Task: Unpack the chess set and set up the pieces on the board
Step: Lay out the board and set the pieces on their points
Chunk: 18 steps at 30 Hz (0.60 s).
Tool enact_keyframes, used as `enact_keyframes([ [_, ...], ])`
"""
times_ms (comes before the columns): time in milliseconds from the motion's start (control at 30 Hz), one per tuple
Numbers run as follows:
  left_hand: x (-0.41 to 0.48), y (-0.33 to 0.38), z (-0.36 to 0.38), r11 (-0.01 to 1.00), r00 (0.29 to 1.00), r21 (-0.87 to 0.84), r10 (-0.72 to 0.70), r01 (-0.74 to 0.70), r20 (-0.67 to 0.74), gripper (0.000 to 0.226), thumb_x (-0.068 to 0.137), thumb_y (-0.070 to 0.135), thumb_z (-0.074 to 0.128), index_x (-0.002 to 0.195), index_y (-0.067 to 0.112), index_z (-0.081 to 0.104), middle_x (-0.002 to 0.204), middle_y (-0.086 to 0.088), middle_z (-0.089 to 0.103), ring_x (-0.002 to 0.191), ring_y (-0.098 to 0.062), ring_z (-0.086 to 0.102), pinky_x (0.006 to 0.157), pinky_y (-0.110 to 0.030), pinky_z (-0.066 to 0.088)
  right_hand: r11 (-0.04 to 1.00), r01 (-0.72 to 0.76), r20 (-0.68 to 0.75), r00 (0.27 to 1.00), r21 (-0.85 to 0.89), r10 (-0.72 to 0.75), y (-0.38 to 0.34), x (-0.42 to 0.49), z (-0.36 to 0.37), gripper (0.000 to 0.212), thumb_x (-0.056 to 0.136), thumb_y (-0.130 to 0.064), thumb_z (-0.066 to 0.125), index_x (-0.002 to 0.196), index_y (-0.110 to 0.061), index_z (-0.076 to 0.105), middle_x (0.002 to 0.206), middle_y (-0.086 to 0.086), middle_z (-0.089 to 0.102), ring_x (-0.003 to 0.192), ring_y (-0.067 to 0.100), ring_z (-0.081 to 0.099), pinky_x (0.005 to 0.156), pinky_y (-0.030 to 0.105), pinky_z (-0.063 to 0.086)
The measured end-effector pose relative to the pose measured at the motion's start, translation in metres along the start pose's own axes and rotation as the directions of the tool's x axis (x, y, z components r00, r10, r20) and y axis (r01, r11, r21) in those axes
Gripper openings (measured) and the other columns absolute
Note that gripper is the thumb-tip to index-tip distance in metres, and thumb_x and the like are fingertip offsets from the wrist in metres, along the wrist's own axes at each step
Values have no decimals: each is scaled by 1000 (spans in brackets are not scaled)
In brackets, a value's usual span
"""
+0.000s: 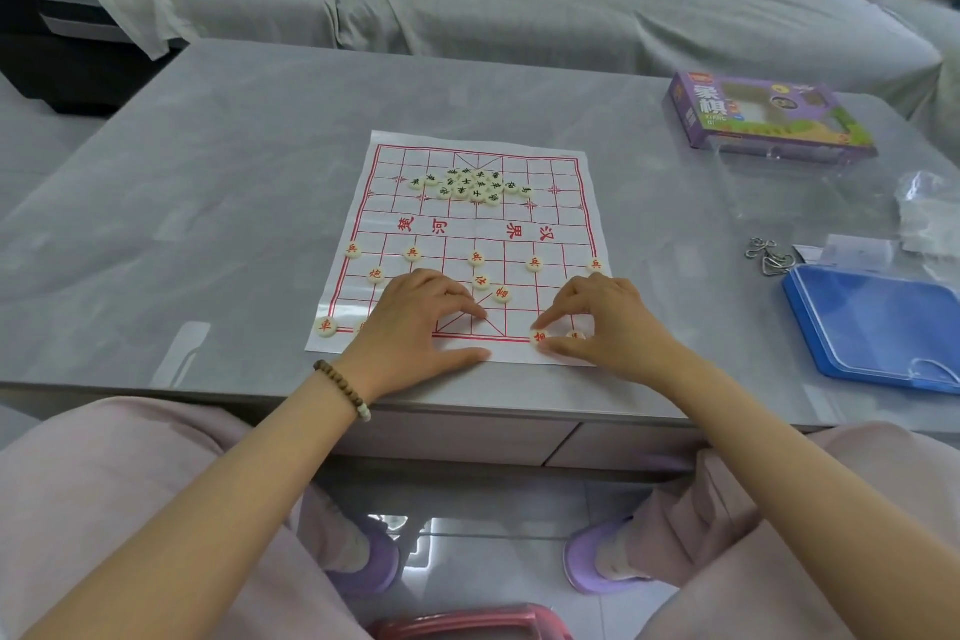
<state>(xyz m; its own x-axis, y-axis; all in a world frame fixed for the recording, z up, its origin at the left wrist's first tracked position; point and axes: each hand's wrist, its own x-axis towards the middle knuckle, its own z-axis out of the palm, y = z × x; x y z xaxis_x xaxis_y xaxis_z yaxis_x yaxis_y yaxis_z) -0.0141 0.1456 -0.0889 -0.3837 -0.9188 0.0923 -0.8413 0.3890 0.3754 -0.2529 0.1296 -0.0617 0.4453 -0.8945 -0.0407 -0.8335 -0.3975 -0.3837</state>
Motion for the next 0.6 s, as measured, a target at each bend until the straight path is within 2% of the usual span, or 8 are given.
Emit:
enact_keyframes([
  [133, 1, 1, -3, 1000, 1000, -6, 13, -13, 3, 46, 76, 63, 55, 115, 38, 58, 124, 15, 53, 119, -7, 38, 98, -24, 22, 1000, 0, 5, 1000, 14, 0, 1, 0, 1, 23, 81, -45, 65, 102, -37, 67, 107, -14, 58, 103, 7, 46, 92, 21, 20],
  [200, 2, 0, -9, 999, 998, -47, -17, 14, -63, 42, 78, 58, 57, 112, 34, 61, 122, 13, 55, 118, -9, 41, 100, -26, 24, 998, 2, -13, 1000, 57, -2, 0, 2, -1, 23, 80, -46, 66, 101, -36, 67, 105, -13, 60, 97, 5, 47, 94, 23, 27],
  [300, 5, -7, -22, 985, 973, -126, -143, 121, -184, 42, 80, 51, 60, 116, 29, 59, 121, 10, 57, 117, -11, 43, 101, -30, 27, 992, -22, -72, 997, 121, 31, -7, 12, -3, 22, 79, -44, 68, 98, -34, 68, 101, -10, 62, 88, 5, 49, 89, 31, 41],
  [400, 10, -13, -27, 976, 967, -59, -215, 209, -135, 48, 81, 52, 60, 122, 28, 55, 121, 9, 57, 118, -13, 43, 102, -33, 29, 988, -40, -91, 994, 148, 54, -17, 27, 0, 26, 80, -41, 68, 103, -29, 67, 102, -8, 62, 86, 6, 51, 89, 32, 44],
  [500, 14, -14, -24, 975, 972, 7, -221, 222, -80, 46, 81, 55, 57, 119, 29, 58, 114, 10, 60, 110, -12, 45, 98, -32, 30, 989, -69, -75, 994, 128, 79, -25, 40, 7, 30, 82, -40, 66, 109, -26, 65, 107, -5, 64, 89, 8, 54, 92, 35, 46],
  [600, 17, -14, -20, 974, 972, -5, -226, 226, -64, 39, 81, 53, 59, 113, 31, 62, 108, 11, 63, 105, -12, 47, 95, -31, 31, 991, -83, -74, 993, 105, 91, -28, 48, 12, 30, 83, -40, 66, 109, -25, 65, 109, -4, 64, 90, 8, 53, 95, 39, 45],
])
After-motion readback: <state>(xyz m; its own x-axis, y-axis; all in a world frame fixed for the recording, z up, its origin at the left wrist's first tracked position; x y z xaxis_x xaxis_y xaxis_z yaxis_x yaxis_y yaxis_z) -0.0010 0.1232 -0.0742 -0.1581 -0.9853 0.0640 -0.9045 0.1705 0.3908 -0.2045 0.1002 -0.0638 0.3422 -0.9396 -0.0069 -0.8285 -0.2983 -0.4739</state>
